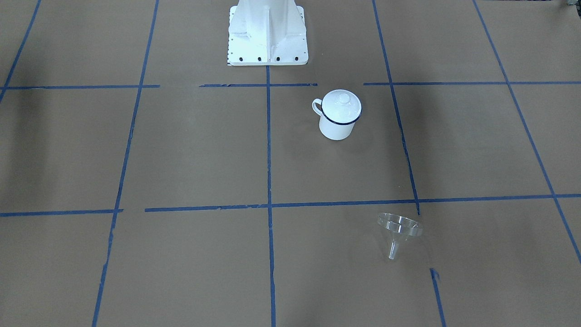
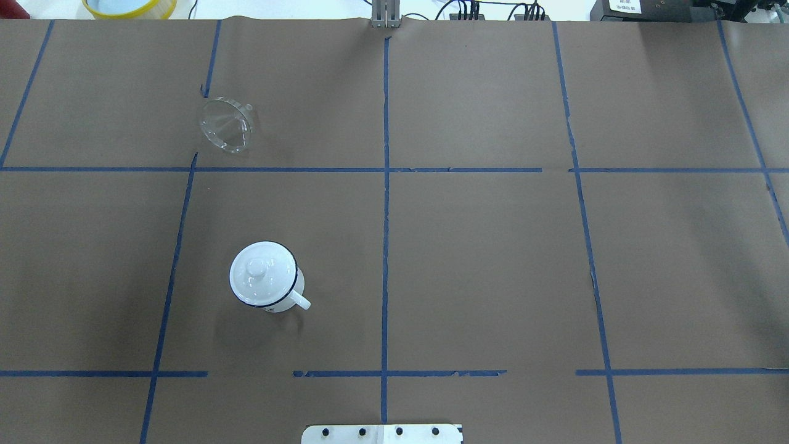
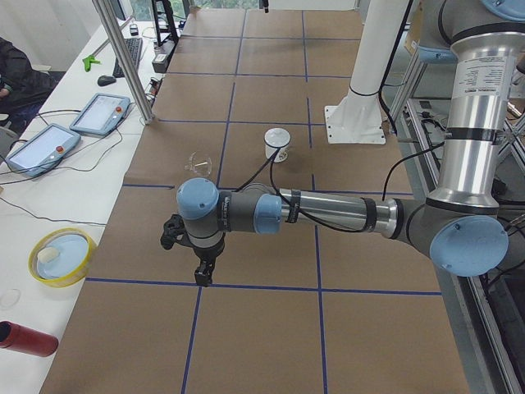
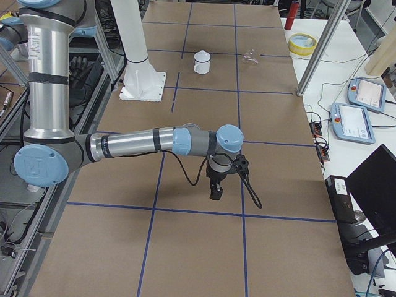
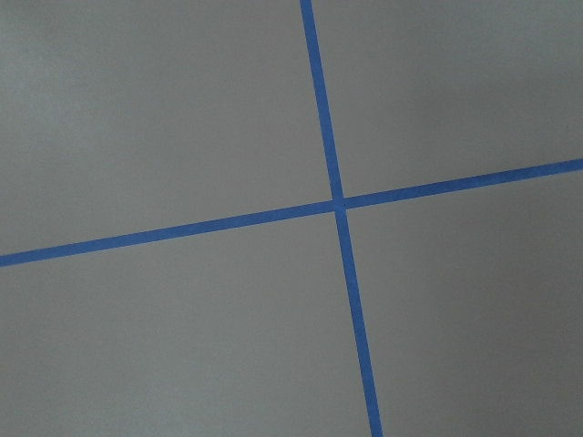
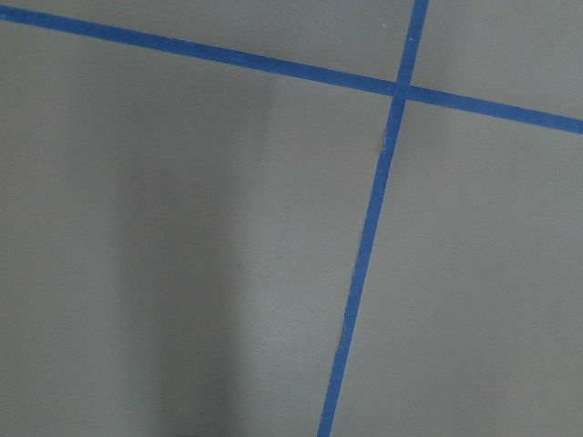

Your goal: Place funnel on cup

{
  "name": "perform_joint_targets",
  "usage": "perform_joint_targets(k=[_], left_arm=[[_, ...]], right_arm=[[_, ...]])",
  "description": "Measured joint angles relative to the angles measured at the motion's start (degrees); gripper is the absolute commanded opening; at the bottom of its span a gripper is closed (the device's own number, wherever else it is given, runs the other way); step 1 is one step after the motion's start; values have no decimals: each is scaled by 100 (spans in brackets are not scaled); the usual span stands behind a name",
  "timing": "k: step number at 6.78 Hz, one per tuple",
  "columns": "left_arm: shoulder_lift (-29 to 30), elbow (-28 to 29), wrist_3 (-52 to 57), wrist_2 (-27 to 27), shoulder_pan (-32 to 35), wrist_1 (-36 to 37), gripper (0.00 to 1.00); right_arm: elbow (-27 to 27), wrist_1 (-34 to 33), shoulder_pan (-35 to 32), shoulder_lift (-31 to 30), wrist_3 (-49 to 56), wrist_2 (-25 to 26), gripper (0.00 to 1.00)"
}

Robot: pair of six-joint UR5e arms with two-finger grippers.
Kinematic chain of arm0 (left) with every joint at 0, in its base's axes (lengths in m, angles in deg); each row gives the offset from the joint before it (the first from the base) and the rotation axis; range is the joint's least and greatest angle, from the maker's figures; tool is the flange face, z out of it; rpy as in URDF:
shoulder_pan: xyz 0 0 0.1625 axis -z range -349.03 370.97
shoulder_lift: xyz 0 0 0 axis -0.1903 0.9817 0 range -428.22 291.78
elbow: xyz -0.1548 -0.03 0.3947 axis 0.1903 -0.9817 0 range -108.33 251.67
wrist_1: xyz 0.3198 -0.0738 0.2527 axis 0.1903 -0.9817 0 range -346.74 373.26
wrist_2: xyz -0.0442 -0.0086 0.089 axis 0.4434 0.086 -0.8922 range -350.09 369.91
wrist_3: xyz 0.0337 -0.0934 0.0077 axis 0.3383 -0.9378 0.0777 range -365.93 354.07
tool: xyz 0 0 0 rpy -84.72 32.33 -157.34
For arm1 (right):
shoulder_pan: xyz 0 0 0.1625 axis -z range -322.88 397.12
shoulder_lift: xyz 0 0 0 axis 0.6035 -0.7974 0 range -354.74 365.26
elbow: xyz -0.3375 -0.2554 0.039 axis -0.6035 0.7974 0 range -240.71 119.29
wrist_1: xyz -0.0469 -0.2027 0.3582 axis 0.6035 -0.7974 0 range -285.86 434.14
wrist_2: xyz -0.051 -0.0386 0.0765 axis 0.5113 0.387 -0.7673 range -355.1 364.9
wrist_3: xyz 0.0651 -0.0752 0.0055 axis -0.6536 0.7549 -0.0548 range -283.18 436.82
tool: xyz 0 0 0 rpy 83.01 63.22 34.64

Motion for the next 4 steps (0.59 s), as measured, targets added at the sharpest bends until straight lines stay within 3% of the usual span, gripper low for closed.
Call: perform_joint_targets(k=[2,4], left_arm=[[482,-787,-623,-12,-18,1011,100],[634,-2001,-1823,-15,-328,1486,100]], right_arm=[[-2,0,0,0,0,0,100],[-3,0,0,0,0,0,100]])
